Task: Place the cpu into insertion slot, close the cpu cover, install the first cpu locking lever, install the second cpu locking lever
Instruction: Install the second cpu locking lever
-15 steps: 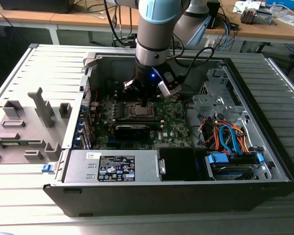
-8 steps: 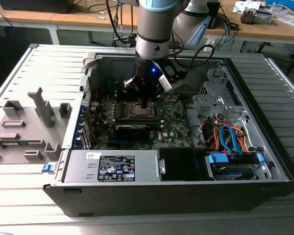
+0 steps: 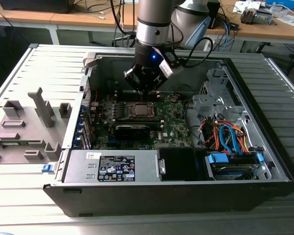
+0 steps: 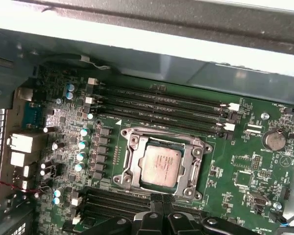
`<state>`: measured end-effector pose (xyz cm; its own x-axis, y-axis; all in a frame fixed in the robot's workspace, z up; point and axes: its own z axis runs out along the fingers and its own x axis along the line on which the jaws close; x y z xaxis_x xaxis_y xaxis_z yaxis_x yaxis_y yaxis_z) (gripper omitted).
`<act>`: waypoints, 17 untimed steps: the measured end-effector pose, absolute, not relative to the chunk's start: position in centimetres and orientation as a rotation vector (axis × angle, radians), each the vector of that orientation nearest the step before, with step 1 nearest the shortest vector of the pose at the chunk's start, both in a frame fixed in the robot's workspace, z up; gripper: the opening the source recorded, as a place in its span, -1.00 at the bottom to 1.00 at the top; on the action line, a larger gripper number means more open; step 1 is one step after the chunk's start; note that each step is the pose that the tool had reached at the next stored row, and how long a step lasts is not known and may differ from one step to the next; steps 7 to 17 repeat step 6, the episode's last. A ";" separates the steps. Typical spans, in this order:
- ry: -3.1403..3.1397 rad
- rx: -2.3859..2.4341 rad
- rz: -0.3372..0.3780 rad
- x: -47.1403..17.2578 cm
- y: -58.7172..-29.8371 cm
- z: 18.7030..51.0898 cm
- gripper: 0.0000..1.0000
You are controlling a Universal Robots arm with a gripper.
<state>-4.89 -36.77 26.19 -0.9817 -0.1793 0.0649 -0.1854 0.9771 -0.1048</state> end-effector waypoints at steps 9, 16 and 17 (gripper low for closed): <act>-3.069 0.283 0.169 -4.9 -36.8 26.2 -0.78; -3.069 0.283 0.169 -4.9 -36.8 26.2 -0.78; -3.069 0.283 0.169 -4.9 -36.8 26.2 -0.78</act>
